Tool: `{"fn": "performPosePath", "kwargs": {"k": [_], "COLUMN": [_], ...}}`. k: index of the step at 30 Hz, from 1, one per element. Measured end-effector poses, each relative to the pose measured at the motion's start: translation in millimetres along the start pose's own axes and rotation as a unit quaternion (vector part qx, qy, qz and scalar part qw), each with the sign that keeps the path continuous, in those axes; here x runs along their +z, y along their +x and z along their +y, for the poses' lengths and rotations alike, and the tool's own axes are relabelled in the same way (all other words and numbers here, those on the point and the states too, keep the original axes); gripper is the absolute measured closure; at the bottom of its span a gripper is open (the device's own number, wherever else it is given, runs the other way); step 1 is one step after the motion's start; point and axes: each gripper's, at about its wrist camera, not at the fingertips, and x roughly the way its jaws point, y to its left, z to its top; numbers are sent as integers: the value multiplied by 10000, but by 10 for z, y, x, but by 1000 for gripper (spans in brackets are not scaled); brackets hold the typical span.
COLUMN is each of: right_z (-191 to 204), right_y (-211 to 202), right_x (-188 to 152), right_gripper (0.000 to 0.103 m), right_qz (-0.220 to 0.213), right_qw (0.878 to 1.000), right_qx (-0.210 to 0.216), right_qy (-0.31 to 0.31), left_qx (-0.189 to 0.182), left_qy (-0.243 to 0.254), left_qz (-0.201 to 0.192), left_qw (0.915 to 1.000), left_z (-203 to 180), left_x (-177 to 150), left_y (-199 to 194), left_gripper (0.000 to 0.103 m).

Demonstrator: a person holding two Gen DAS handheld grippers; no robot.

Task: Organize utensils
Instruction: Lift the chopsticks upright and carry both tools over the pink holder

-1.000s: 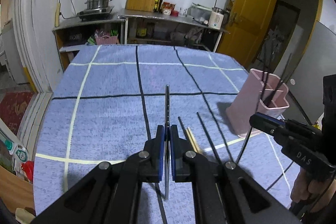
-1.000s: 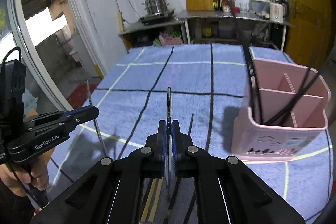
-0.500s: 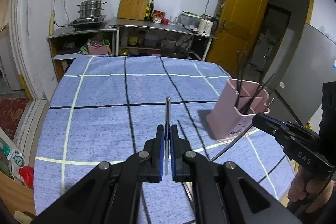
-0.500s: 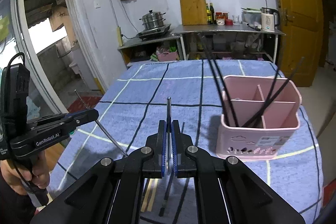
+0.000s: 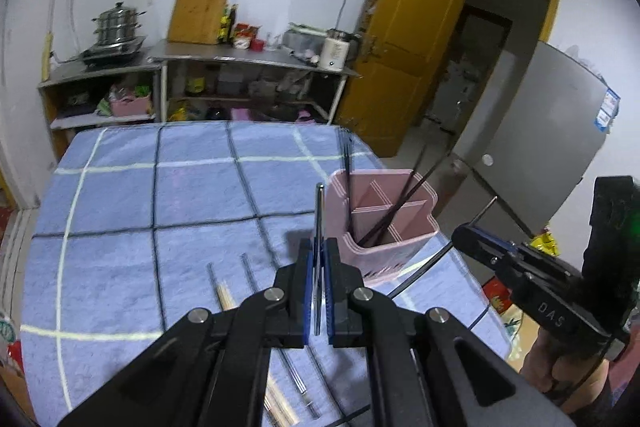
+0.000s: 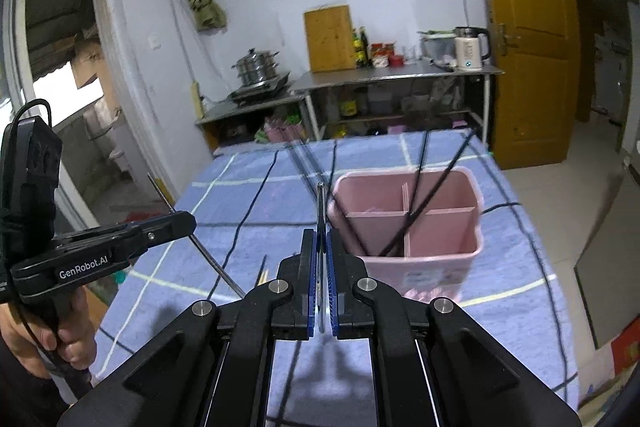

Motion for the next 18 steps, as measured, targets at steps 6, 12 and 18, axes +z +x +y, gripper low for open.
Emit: {"fn": "performPosePath", "kwargs": {"k": [6, 12, 18], "right_z": [-149, -276, -392], "right_y": [-146, -145, 34], "right_x": [342, 596, 620], "right_gripper": [98, 98, 98], "right_qz": [-410, -659, -626], "right_qw": [9991, 9976, 9976], "right_qx": [-119, -200, -225], "right_qy": [33, 79, 165], "left_qx": [-208, -306, -257], "left_qy": [99, 168, 233], "left_qz": [-248, -381, -342], "left_qw": [9994, 9987, 9988], "left_z": [-222, -372, -413], "left_x": [368, 638, 690], "left_y": [41, 143, 367], "left_gripper": [97, 97, 97]}}
